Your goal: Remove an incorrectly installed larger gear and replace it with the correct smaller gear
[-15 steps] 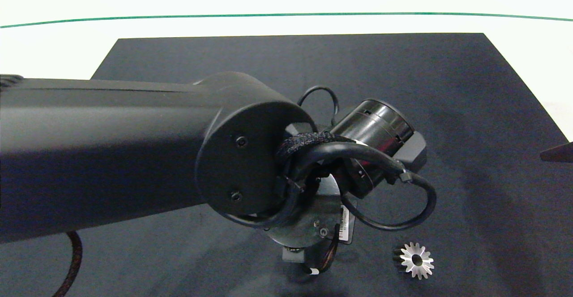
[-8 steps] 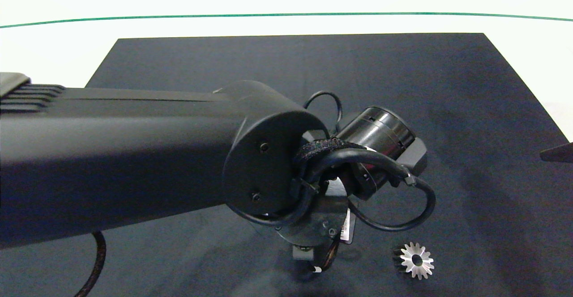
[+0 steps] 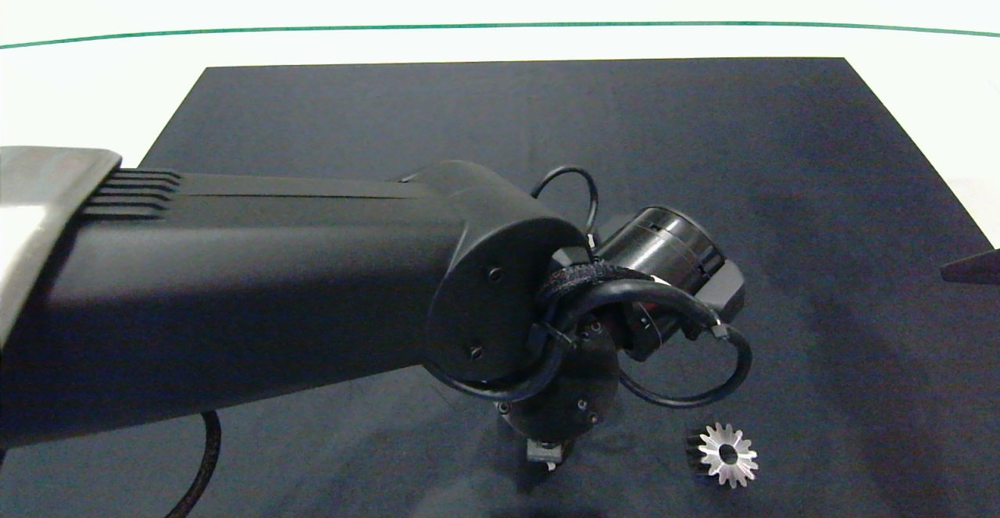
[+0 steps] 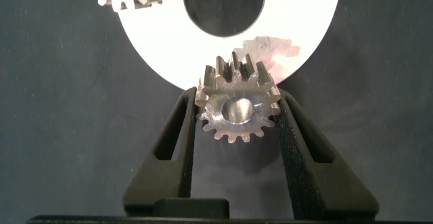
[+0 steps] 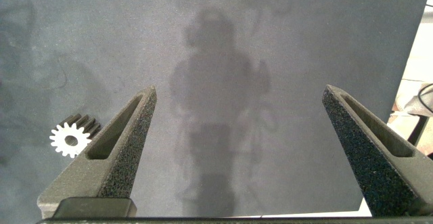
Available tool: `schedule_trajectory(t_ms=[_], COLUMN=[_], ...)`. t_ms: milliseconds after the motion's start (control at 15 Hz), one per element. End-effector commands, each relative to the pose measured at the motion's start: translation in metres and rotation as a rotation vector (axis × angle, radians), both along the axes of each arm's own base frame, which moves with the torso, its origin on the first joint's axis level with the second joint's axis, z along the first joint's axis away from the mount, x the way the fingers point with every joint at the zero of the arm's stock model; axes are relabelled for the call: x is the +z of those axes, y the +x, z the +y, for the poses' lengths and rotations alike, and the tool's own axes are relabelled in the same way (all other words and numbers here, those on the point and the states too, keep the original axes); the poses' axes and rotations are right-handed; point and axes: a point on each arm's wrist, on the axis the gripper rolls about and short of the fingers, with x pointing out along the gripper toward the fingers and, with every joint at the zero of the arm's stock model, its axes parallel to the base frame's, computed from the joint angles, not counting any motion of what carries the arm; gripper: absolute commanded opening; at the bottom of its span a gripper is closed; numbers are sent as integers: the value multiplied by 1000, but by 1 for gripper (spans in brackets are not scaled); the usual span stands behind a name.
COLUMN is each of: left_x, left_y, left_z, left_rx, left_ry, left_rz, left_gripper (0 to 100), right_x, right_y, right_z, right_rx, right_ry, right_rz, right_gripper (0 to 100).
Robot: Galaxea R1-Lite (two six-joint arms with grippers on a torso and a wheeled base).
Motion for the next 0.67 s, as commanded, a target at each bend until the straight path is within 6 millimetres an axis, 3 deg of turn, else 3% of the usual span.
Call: schedule_trajectory(t_ms=[67, 667], left_x=[2, -9], left_y=[-2, 1], left_z=[0, -5], left_rx=[3, 20], left_ry=[2, 19], left_rz=[1, 18], left_gripper=[28, 28], right_x=[-1, -1], right_y=[0, 1], right_z=[0, 0], right_rx=[2, 11], right_ry=[-1, -5], right_rz=[6, 12], right_gripper=[100, 100])
